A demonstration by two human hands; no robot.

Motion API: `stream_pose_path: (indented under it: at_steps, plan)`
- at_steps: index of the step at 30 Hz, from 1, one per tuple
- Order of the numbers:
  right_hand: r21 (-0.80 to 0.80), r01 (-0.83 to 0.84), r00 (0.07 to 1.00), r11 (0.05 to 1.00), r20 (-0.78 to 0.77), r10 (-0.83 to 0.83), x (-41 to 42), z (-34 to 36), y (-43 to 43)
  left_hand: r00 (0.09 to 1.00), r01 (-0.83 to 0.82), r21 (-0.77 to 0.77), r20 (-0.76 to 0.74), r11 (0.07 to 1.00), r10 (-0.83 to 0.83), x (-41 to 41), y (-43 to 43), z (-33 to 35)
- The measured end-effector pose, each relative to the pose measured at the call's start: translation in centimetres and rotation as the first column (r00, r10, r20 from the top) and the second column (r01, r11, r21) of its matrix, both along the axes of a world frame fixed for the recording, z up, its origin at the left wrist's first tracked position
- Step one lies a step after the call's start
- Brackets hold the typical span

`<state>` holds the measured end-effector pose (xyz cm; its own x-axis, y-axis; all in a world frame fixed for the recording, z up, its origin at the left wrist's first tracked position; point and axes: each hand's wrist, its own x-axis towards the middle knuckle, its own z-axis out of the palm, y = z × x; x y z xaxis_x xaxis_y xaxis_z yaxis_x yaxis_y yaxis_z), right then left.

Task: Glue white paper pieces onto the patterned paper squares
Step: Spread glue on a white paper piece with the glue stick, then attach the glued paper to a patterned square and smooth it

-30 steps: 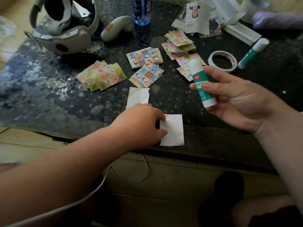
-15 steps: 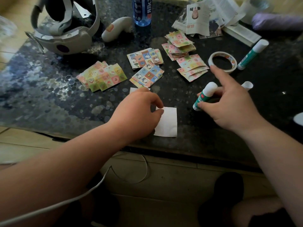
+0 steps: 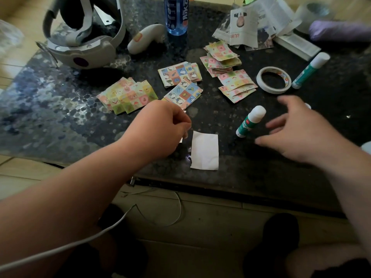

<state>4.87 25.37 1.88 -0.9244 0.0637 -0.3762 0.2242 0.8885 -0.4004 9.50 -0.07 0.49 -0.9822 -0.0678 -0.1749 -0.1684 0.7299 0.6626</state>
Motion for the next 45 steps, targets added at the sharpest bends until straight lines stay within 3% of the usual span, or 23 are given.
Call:
stream_pose_path:
  at_steps: [2,3,6,9,15,19,24,31,34,36,41,45]
  plan:
    - [0.123,-0.063,0.978,0.990,0.207,0.036,0.0,1.1,0.8,0.992,0.040,-0.023,0.120,0.999,-0.037,0.0,-0.4,0.0]
    - [0.095,-0.100,0.944,0.990,0.323,0.064,0.3,1.2,0.9,0.983,0.054,-0.033,0.178,0.998,-0.047,0.1,-0.5,-0.1]
    - [-0.179,-0.051,0.846,0.982,0.515,0.138,2.0,-0.3,-0.4,0.949,0.026,0.034,0.313,0.999,-0.036,0.8,-0.2,-0.2]
    - [-0.383,0.113,0.859,0.917,0.501,0.103,3.3,-2.1,-2.9,0.930,-0.091,0.199,0.368,0.976,0.012,1.7,0.4,-0.3]
    - [-0.509,0.337,0.896,0.792,0.433,-0.102,3.2,-3.5,-5.1,0.901,-0.236,0.374,0.429,0.897,0.059,2.3,0.9,-1.2]
    - [-0.509,0.320,0.924,0.799,0.355,-0.144,3.8,-3.9,-6.1,0.890,-0.329,0.463,0.444,0.823,0.106,2.5,1.2,-1.8]
    - [-0.600,0.306,0.941,0.739,0.308,-0.139,4.3,-2.8,-6.5,0.895,-0.400,0.560,0.409,0.726,0.178,2.7,1.5,-1.7]
    - [-0.678,0.214,0.953,0.703,0.302,0.001,4.0,-1.0,-7.7,0.883,-0.458,0.643,0.407,0.614,0.233,2.3,0.8,-0.7]
    - [-0.716,0.192,0.954,0.671,0.297,0.044,3.7,-0.3,-8.9,0.868,-0.495,0.694,0.368,0.522,0.335,1.8,-0.4,0.6]
    - [-0.712,0.250,0.936,0.656,0.351,0.024,3.2,-0.4,-9.6,0.842,-0.520,0.751,0.369,0.408,0.393,1.5,-2.4,0.9]
    - [-0.500,0.185,0.949,0.846,0.313,-0.022,2.8,-2.2,-11.7,0.827,-0.459,0.879,0.369,0.129,0.424,2.2,-7.2,2.0]
    - [-0.388,0.105,0.978,0.916,0.207,-0.025,2.7,-3.0,-13.6,0.835,-0.409,0.911,0.399,-0.057,0.378,3.5,-8.3,2.4]
